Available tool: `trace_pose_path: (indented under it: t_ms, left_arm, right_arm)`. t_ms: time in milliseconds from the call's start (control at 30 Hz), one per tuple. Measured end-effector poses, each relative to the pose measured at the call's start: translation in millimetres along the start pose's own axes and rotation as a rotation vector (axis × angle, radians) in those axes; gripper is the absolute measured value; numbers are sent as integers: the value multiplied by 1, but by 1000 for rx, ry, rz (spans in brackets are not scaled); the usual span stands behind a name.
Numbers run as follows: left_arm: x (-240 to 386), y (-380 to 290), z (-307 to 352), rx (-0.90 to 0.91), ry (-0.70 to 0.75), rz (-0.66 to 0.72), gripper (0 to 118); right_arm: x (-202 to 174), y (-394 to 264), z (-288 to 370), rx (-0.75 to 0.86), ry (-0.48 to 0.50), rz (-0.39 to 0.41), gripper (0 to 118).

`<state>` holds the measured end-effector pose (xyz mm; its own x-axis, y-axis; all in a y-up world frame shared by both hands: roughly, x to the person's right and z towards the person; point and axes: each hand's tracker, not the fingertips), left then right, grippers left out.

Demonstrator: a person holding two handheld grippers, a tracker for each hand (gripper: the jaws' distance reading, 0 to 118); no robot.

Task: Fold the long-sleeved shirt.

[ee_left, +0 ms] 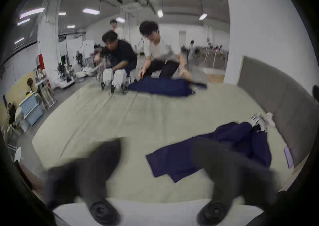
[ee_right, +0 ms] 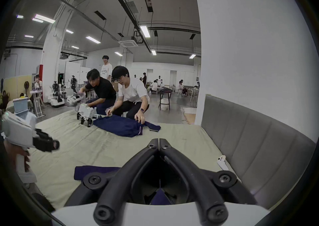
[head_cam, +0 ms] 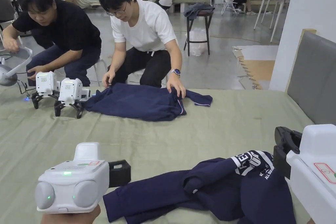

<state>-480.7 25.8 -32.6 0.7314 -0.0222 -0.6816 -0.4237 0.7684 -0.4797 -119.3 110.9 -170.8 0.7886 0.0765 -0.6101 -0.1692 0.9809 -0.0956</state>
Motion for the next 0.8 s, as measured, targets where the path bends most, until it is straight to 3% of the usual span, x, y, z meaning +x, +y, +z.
trace_pose_path:
  t_ms: [33,200,467,567,633,700,733,767,800]
  left_arm:
    - [-5,-8,-17,26,-16,17,106]
    - [-13,-30,-102,-169,12,39,107]
    - [-17,-70,-207,-311,32,74,107]
    - [-17,-81,-219,-302,3,126,105]
    - [-11,-80,-204,-283,23,88,101]
    - [-5,-78,-197,-260,-15,35,87]
    - [-2,-73,-193,-251,-34,5,72]
    - [4,-71,-189,-240,-64,-28,49]
    - [10,-69,-187,-220,-98,-37,13]
  right_arm:
    - [0,-3,-2,-7,1,3,0]
    - [0,-23,-17,-63,-4,21,0]
    - [4,-60,-47,-158,-24,35,0]
    - [5,-71,-55,-183,-26,41,0]
    - [10,-79,-59,-200,-35,40,0]
    - [16,-88,-63,-229,-51,27,0]
    - [18,-92,-65,-242,-63,20,0]
    - [21,-97,-66,-258,-81,14,0]
    - [23,-100,-67,-274,-92,10,0]
